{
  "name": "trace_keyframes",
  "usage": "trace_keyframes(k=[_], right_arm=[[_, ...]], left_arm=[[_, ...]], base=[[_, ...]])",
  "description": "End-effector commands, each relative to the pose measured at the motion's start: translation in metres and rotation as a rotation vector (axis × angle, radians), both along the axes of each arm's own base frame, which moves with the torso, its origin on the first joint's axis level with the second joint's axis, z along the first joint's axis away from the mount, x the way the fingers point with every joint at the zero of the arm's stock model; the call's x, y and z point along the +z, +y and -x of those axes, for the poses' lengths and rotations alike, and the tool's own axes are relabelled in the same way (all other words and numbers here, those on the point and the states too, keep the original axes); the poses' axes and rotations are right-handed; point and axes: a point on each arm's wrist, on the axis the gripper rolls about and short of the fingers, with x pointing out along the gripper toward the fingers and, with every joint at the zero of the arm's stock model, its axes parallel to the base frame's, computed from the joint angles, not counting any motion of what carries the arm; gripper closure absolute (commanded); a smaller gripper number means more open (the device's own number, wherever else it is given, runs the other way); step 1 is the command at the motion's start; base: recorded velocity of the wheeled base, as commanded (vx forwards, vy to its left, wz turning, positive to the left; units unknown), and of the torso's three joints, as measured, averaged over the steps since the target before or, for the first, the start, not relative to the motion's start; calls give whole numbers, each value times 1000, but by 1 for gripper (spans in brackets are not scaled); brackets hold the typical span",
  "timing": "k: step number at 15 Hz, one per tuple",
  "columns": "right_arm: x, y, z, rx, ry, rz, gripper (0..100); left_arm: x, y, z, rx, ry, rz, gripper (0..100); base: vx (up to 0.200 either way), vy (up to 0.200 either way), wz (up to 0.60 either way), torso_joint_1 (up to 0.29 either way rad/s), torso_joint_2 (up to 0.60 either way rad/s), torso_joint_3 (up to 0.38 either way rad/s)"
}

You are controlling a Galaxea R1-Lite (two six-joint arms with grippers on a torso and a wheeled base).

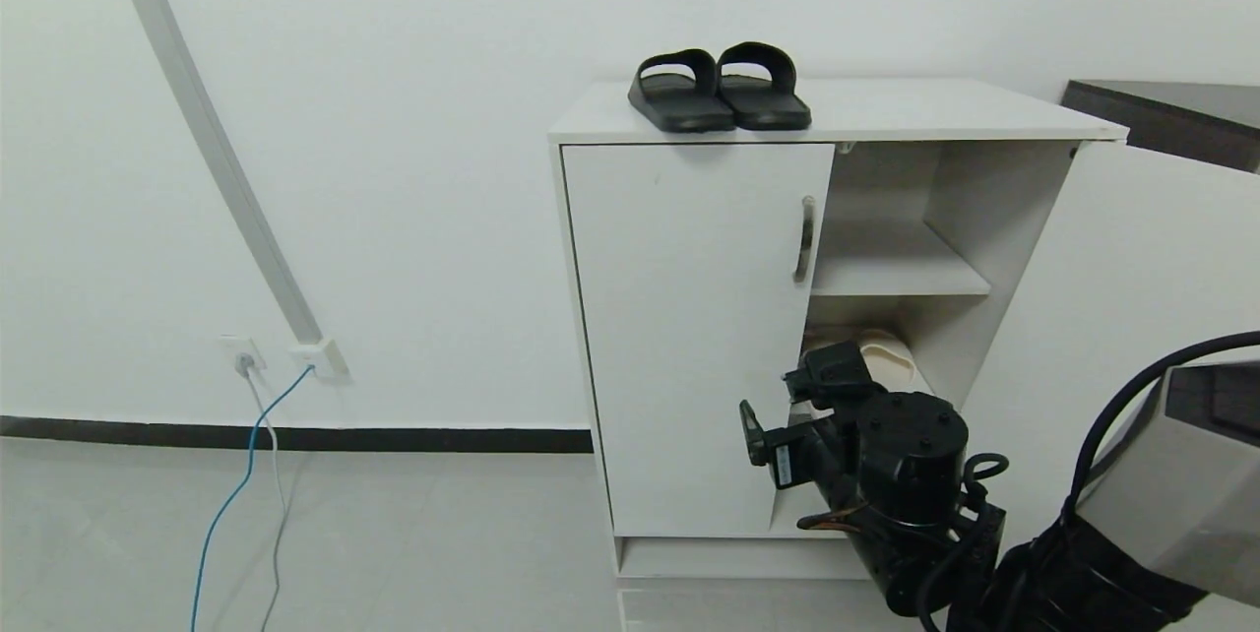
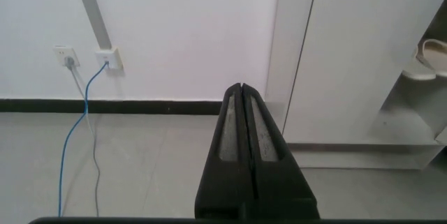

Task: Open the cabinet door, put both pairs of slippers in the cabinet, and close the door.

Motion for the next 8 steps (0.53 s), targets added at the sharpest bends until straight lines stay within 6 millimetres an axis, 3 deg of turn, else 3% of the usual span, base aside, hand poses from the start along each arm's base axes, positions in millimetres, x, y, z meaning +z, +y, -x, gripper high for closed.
trace_keyframes(k=[1,8], right_arm=[[0,0,0,0,1,2,0],[-1,0,1,0,3,4,0]], left_arm=[[0,0,0,1,2,0,100],[0,0,0,1,2,0,100]], base=[[0,0,0,105,-447,-359],[0,0,0,130,-463,-342]])
